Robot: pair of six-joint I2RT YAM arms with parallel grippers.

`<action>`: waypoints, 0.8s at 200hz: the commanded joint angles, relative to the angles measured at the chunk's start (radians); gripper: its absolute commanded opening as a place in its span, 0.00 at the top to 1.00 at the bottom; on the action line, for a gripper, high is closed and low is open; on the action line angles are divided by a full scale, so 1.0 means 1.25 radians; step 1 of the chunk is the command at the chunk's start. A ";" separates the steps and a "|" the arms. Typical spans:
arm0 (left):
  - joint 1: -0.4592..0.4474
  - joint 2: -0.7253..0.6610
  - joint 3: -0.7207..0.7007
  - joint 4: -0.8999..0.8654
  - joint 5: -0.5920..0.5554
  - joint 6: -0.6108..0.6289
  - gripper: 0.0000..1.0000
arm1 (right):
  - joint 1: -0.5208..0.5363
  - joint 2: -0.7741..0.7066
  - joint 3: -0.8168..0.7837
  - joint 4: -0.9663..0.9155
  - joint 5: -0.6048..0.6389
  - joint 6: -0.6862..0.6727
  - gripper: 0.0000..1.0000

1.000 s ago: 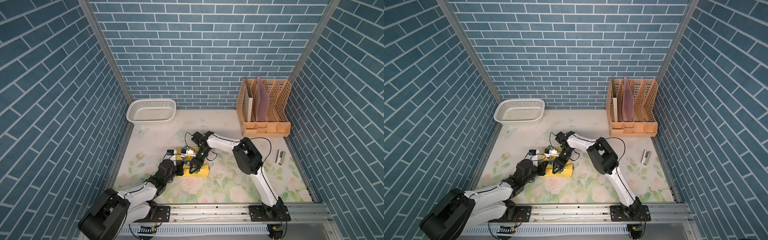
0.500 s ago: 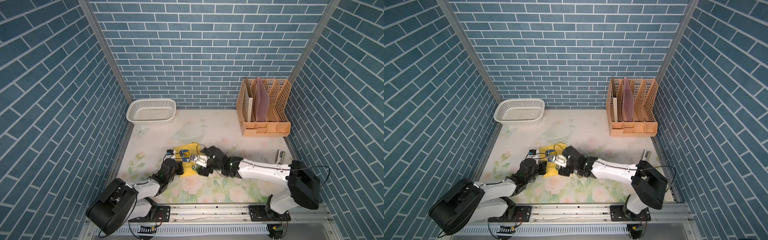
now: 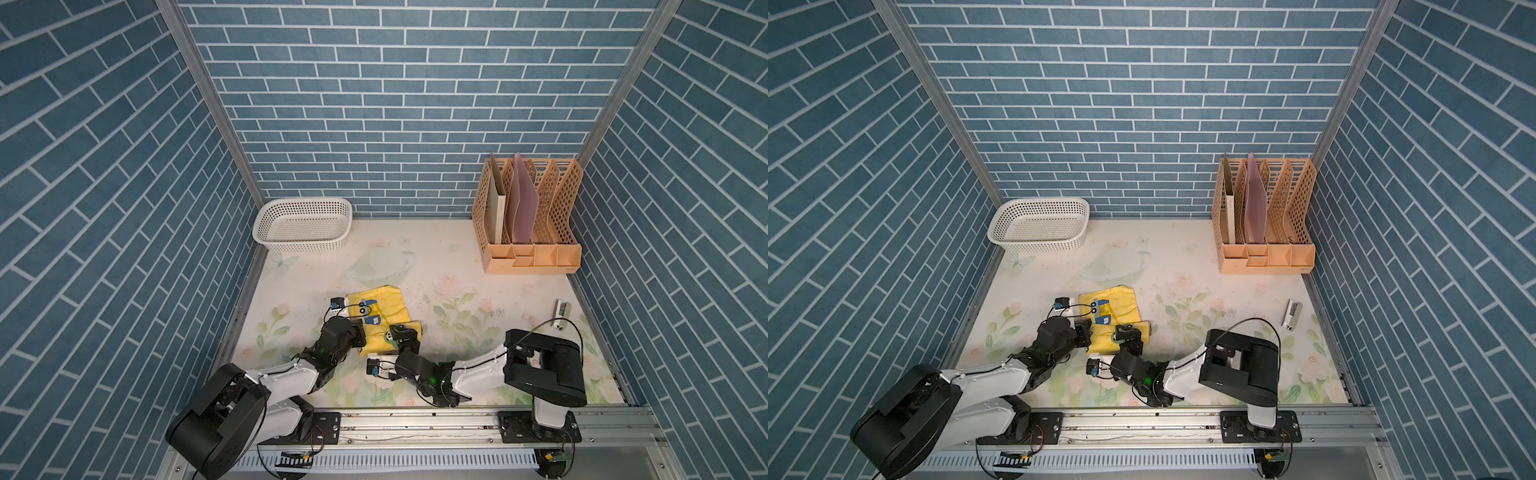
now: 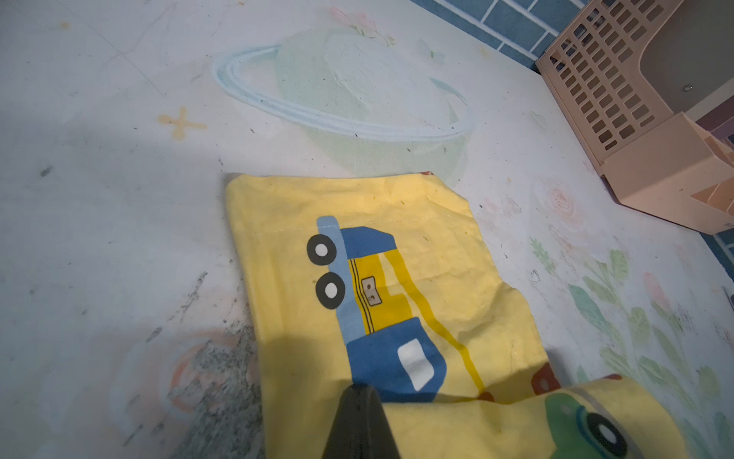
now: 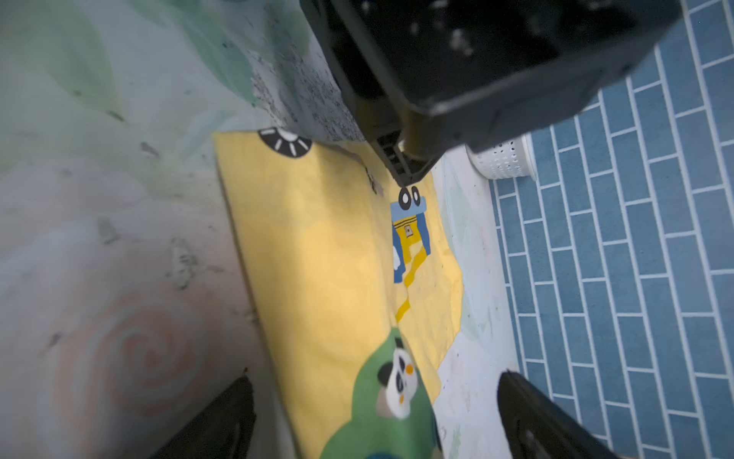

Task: Roll up the pillowcase
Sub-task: Roll the pillowcase at the center of the board.

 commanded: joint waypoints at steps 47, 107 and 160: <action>0.058 -0.172 -0.007 -0.077 -0.044 -0.044 0.95 | -0.084 -0.042 0.099 -0.311 -0.193 0.110 1.00; 0.116 0.085 0.168 -0.225 -0.052 -0.045 1.00 | -0.149 -0.076 0.360 -0.821 -0.572 0.255 1.00; 0.104 0.144 0.227 -0.245 -0.096 -0.015 1.00 | -0.165 -0.030 0.457 -0.934 -0.599 0.317 1.00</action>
